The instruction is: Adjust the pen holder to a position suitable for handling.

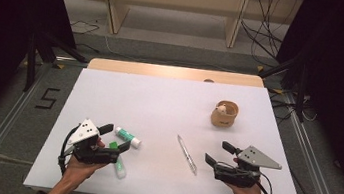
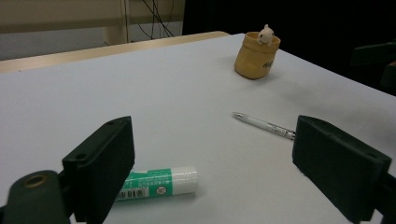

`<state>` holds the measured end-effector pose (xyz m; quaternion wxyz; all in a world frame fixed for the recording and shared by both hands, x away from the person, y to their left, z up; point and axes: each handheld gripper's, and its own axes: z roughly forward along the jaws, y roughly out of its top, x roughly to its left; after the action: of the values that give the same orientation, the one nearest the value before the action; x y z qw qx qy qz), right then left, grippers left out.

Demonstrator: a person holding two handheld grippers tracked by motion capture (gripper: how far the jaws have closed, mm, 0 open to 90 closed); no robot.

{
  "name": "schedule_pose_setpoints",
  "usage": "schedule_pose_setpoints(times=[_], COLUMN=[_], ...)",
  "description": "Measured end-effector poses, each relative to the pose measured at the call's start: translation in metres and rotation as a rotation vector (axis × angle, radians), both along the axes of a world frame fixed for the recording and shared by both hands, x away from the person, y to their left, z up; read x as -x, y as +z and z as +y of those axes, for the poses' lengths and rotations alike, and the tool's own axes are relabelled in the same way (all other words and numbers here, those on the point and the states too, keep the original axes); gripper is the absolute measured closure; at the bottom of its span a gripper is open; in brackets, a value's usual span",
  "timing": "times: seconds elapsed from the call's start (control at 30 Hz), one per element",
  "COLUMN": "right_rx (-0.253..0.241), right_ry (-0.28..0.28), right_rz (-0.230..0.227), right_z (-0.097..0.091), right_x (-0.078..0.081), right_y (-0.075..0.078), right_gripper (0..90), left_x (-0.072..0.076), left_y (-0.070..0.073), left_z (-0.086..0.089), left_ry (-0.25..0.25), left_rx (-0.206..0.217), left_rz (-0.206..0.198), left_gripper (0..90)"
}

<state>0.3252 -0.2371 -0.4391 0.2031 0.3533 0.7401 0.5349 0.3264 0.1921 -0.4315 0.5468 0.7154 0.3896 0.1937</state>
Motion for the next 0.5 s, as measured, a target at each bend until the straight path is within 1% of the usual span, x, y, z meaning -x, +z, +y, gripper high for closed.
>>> schedule_pose_setpoints(times=[0.13,0.3,0.5], right_rx=[0.0,0.001,0.002], right_ry=[-0.002,-0.006,-0.026], right_rz=[0.003,0.005,0.006], right_z=[0.0004,0.0002,-0.0015], right_x=[-0.001,-0.0024,-0.0054], right_y=[-0.0007,-0.0009,-0.0002], right_gripper=[25.0,25.1,25.2], left_x=[-0.0001,-0.0007,-0.0013], left_y=[-0.0002,-0.0003,-0.0006], left_z=[-0.0008,0.0001,-0.0003], left_ry=[-0.002,0.002,0.004], left_rx=[-0.006,0.001,0.001], left_rz=[-0.004,-0.001,0.0], left_gripper=[12.6,12.6,12.6])
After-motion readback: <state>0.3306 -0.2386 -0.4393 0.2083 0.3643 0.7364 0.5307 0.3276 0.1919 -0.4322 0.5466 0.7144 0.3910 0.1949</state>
